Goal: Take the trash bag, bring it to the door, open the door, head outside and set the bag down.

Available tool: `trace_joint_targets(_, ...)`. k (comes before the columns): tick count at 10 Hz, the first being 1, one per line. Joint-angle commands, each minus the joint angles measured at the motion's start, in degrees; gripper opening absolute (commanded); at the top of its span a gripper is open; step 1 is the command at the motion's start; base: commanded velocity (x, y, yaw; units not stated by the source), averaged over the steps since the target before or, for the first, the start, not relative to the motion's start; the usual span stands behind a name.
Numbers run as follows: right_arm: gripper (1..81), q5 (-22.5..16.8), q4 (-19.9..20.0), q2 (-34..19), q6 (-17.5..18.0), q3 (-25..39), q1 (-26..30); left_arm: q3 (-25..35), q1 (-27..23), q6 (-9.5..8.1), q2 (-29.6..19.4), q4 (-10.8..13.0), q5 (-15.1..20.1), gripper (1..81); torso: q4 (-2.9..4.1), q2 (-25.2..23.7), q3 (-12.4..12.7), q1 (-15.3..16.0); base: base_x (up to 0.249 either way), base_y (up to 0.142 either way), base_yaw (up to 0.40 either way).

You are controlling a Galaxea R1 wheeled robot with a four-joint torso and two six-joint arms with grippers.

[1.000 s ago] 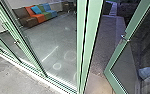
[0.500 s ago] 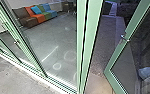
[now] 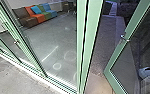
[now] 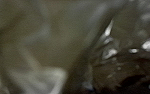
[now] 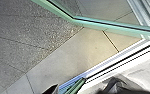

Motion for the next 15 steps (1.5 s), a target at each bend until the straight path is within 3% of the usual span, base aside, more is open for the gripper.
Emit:
trace_joint_targets(1,81.1,0.3,-0.9,2.8,-0.6,3.9,-5.1,0.9,0.6,0.53,-0.5,1.0,5.3,1.0,0.00,5.7,0.0,-1.9,0.000,0.000,0.000)
trace_joint_targets(5,81.1,8.9,-6.7,11.4,-0.6,5.7,-22.5,0.9,-0.4,0.53,-0.4,1.8,5.3,1.0,0.00,8.1,0.0,-1.9,0.000,0.000,0.000)
trace_joint_targets(6,81.1,10.2,-9.0,14.3,-0.5,4.7,-25.6,0.7,-0.4,0.53,-0.5,1.8,5.3,1.0,0.00,8.1,2.6,-1.9,0.000,0.000,0.000)
trace_joint_targets(8,81.1,10.3,-10.3,15.4,-0.6,4.9,-25.5,0.8,-0.5,0.53,-0.5,1.8,5.3,1.0,0.00,7.0,4.5,-1.3,0.000,0.000,0.000)
trace_joint_targets(9,81.1,9.9,-10.6,15.2,-0.5,5.9,-24.1,0.8,-0.6,0.53,-0.6,1.8,5.3,1.0,0.00,7.3,2.5,-1.4,0.000,0.000,0.000)
trace_joint_targets(10,81.1,9.6,-10.8,15.2,-0.5,6.4,-23.3,0.7,-0.6,0.53,-0.6,1.8,5.3,1.0,0.00,7.4,6.6,-1.6,0.000,0.000,0.000)
trace_joint_targets(11,81.1,9.4,-10.8,15.3,-0.5,6.5,-22.9,0.7,-0.6,0.53,-0.6,1.7,5.3,1.0,0.00,7.4,9.1,-1.6,0.000,0.000,0.000)
trace_joint_targets(13,81.1,9.5,-11.9,16.1,-0.5,6.9,-23.9,0.6,-0.9,0.53,-0.5,1.7,5.3,1.0,0.00,7.5,11.1,-1.6,0.000,0.000,0.000)
trace_joint_targets(15,81.1,9.6,-13.5,16.9,-0.5,6.8,-26.5,0.6,-1.7,0.53,-0.5,1.8,5.4,1.0,0.00,7.5,15.2,-1.6,0.000,0.000,0.000)
